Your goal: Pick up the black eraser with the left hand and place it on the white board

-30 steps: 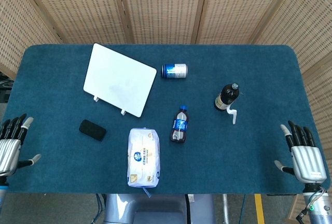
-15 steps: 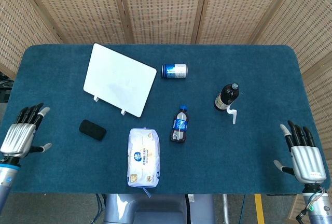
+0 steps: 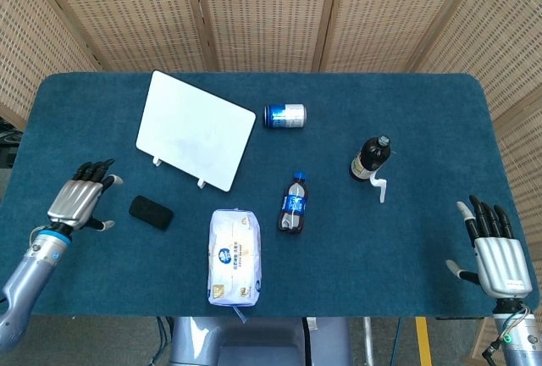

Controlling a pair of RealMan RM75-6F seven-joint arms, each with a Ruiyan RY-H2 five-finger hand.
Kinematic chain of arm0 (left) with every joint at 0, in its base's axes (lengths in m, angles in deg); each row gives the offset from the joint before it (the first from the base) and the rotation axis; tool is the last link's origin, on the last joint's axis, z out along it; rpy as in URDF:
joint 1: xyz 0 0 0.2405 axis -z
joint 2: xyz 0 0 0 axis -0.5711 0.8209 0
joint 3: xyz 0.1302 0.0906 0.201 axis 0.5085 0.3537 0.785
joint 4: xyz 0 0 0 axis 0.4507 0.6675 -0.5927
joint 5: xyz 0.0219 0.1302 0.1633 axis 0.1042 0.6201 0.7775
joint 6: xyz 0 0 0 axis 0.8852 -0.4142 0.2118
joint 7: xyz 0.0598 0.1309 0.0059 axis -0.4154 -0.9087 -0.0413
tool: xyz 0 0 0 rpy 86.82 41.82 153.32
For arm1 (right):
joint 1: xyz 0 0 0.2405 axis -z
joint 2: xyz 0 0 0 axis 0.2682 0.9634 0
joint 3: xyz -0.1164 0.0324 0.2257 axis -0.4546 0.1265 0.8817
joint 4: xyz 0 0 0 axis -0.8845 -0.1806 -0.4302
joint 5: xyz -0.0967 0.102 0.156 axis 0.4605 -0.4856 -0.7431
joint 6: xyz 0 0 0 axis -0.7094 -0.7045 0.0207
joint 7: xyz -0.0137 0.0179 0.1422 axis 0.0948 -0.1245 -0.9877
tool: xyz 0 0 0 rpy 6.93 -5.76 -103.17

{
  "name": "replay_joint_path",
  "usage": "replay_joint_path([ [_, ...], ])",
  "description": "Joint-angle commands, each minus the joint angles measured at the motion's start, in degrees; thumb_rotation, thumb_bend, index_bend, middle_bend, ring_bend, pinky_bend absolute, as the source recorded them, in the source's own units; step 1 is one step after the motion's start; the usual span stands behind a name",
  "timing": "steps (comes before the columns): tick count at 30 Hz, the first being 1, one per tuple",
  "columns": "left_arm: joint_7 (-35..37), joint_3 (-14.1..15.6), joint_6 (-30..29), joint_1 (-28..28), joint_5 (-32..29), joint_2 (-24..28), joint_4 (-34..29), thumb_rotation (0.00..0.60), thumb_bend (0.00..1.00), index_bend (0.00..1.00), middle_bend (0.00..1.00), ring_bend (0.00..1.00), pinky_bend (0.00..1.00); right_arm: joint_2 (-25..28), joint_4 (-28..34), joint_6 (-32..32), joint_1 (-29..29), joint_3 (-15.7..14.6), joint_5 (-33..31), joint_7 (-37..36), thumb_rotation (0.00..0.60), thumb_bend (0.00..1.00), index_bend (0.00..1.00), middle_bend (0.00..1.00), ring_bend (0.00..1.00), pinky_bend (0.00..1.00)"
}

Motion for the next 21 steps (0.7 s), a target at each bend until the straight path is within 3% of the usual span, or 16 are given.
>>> replay_joint_path([
  [1,-2.5,0.3,2.5,2.3,-2.8,-1.8,1.4,0.600,0.12,0.26,0.00,0.00,0.00,0.0,-0.1,0.1,0.0,0.1,-0.1,-0.2,0.600,0.00,0.00,0.00,0.00,0.00],
  [21,-13.7,3.1,6.1,11.0,-13.4,-7.1,2.7,0.600,0.17,0.27,0.00,0.00,0.00,0.5,-1.0,-0.1,0.1,0.8,-1.0,-3.7,0.600,0.00,0.00,0.00,0.00,0.00],
])
